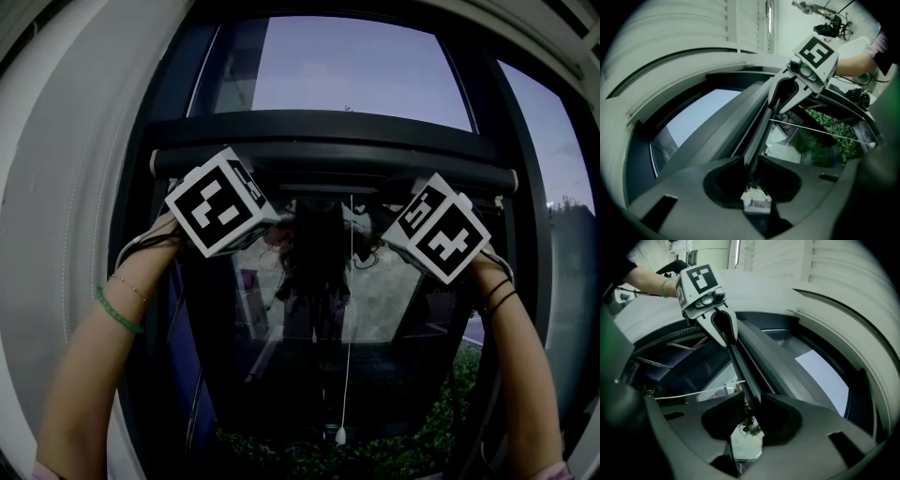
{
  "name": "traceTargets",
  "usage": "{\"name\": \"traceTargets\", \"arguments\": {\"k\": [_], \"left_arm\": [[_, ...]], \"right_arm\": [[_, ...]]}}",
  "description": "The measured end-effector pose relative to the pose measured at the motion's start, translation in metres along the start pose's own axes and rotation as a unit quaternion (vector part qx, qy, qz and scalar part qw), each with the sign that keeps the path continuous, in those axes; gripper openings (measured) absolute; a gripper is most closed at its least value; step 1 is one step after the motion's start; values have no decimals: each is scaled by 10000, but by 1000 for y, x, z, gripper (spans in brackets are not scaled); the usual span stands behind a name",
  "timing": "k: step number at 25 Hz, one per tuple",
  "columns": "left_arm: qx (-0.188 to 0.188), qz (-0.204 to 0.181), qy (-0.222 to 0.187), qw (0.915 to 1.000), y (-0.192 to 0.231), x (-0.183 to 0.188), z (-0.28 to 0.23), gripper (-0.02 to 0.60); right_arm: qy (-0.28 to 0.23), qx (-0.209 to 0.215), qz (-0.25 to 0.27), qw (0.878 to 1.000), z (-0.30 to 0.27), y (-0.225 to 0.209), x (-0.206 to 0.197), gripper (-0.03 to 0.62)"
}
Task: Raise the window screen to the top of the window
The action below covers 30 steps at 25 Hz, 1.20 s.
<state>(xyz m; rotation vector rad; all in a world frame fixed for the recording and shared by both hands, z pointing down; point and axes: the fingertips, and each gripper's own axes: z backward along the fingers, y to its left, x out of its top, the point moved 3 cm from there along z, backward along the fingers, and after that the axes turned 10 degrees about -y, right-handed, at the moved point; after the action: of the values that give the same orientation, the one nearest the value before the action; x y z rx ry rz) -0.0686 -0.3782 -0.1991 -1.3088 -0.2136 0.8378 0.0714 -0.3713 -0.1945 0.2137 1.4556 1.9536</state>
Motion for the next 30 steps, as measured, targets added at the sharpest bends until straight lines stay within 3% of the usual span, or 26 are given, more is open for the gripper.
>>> {"name": "traceTargets", "arguments": {"k": [2,7,14,18,22,26,30], "left_arm": [[150,5,-347,9993,-3,-2,6,75],[-253,240,-484,9982,-45,-27,25,66],[-1123,835,-561,9886,-177,-92,67,66],[-1566,1548,-738,9727,-279,-121,112,65],[-1662,2316,-884,9544,-362,-126,157,66],[-1627,3118,-816,9326,-422,-120,193,65],[-1542,3892,-615,9061,-473,-112,225,65]], "right_arm": [[-65,59,14,10000,6,8,1,91],[-644,471,-482,9956,31,49,9,91],[-661,1140,-905,9871,76,176,-20,91],[-468,1463,-1391,9783,117,264,-39,91],[-266,1480,-2166,9646,162,335,-51,91],[-5,1491,-3045,9408,209,394,-56,91],[321,1498,-3900,9080,257,449,-59,91]]}}
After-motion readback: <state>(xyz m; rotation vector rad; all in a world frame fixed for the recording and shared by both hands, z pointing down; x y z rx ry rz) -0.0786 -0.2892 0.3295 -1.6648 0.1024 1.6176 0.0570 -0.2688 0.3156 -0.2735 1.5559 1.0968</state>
